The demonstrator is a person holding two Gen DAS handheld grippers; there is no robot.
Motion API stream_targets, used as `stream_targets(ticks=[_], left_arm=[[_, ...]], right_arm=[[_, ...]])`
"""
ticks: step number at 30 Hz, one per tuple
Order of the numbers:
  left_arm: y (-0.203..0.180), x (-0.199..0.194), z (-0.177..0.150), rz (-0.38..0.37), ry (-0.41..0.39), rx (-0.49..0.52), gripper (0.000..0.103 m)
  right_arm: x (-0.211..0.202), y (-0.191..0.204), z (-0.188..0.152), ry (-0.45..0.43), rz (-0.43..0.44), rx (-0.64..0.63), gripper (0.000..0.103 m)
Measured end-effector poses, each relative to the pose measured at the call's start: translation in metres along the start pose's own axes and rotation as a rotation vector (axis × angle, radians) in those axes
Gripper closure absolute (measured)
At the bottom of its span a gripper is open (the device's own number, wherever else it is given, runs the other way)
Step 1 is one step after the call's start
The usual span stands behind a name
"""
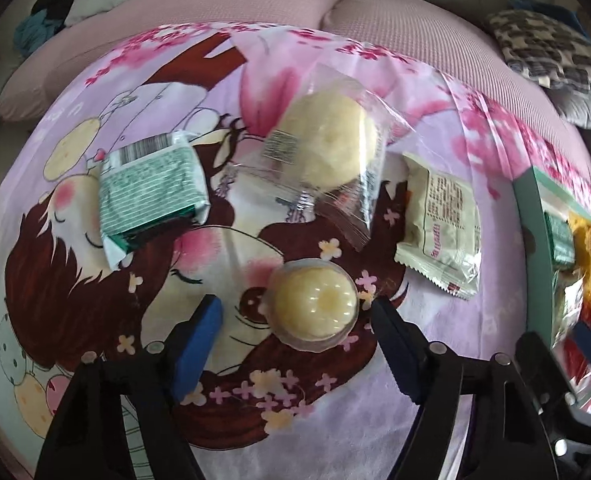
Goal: Organize snacks
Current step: 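Grasp the round cup cake with the left gripper while the right moves to the white cookie pack, then grasp the white cookie pack with the right gripper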
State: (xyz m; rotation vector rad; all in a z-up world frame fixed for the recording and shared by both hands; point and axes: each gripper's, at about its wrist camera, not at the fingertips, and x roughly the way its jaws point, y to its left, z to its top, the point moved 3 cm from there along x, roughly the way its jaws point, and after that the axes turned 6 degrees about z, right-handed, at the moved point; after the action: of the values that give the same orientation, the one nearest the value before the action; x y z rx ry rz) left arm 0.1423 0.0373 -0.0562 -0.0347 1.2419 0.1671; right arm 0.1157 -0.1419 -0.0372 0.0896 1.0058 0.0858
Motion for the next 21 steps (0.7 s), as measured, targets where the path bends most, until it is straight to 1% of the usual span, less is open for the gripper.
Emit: stream_targets(ticks=[3, 6, 9, 10, 12, 13, 14, 18, 21], left_arm=[[-0.005, 0.001, 0.000, 0.024, -0.010, 0.025, 0.029], [-0.012, 0.003, 0.002, 0.022, -0.020, 0.031, 0.032], [-0.018, 0.003, 0.003, 0.016, -0.038, 0.035, 0.041], [-0.021, 0.004, 0.004, 0.013, -0.044, 0.034, 0.045], [-0.020, 0.002, 0.003, 0.003, -0.050, 0.031, 0.048], [-0.010, -0.003, 0.000, -0.003, -0.052, 0.029, 0.050], [-0.009, -0.002, 0.001, -0.007, -0.054, 0.026, 0.052], [0.000, -0.002, 0.005, -0.039, -0.058, 0.012, 0.054], [0.001, -0.002, 0.004, -0.050, -0.059, 0.011, 0.054]], right_arm=[[0.000, -0.003, 0.000, -0.001, -0.002, 0.009, 0.000], [0.000, -0.004, 0.001, -0.001, -0.002, 0.013, 0.000], [-0.001, -0.004, 0.001, -0.008, 0.001, 0.014, 0.000], [-0.002, -0.004, 0.002, -0.012, 0.001, 0.016, 0.000], [-0.003, -0.004, 0.003, -0.021, 0.004, 0.021, 0.000], [-0.004, -0.004, 0.004, -0.026, 0.006, 0.026, 0.000], [-0.004, -0.004, 0.005, -0.030, 0.009, 0.033, 0.000], [-0.004, -0.001, 0.010, -0.043, 0.045, 0.054, 0.000], [-0.001, 0.006, 0.014, -0.036, 0.075, 0.057, 0.002]])
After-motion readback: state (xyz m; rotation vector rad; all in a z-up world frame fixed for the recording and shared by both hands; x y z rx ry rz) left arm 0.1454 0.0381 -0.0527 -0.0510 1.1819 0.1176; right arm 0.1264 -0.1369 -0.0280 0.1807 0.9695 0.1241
